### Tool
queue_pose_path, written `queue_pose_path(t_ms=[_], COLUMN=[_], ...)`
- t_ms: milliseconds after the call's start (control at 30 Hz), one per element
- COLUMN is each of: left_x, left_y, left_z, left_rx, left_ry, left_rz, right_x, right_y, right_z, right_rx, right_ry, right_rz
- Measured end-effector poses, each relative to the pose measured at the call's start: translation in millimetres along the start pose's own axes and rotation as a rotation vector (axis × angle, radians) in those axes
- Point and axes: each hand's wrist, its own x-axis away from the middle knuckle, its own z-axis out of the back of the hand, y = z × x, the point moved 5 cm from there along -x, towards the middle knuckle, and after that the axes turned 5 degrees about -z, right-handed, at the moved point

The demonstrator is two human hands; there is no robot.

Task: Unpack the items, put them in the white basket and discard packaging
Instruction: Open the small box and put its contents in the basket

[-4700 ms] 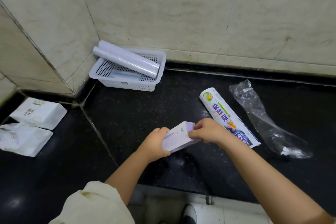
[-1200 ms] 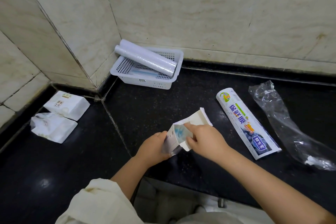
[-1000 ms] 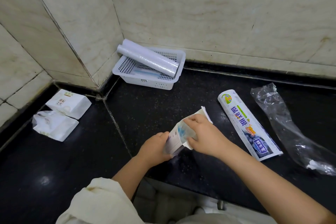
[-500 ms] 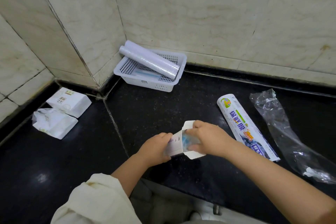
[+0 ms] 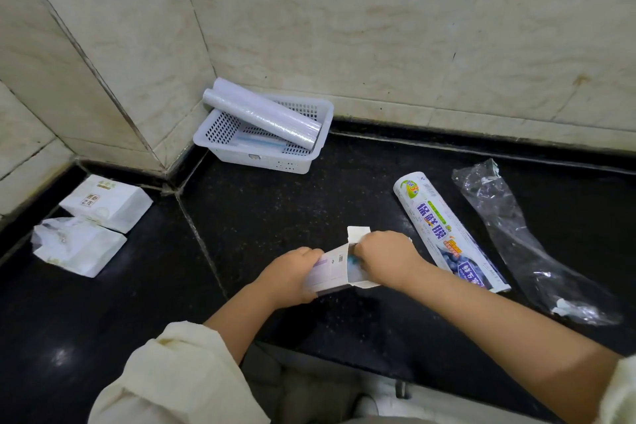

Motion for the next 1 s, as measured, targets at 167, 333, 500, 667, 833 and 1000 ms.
queue_pose_path(t_ms=[167,333,500,667,833,1000], left_x=[-5,-5,-7,-9,-10,-6], left_y=[1,-13,-14,-13,-11,-11], left_z=[6,17,13,10,8,3], left_rx=[-0.091,-0.203,-0.278,-0.319,-0.368,-0.387], left_ry=[-0.007,-0.018,-0.059,-0.098,-0.158,-0.212], left_rz=[0.020,0.092,0.102,0.099,0.083,0.090], right_x=[6,17,26,25,15,9], right_y=[21,52,42,26,0,-22], right_z=[7,-4,-33,-37,-41,-63], right_rx=[-0.244,-0.466,-0.612,-0.649,-0.302,-0.098], right_ry=[0.088,0.119,-0.077,-0.229,-0.287,-0.421], right_rz=[0.001,-0.040,0.019,-0.029,-0.031,-0.031])
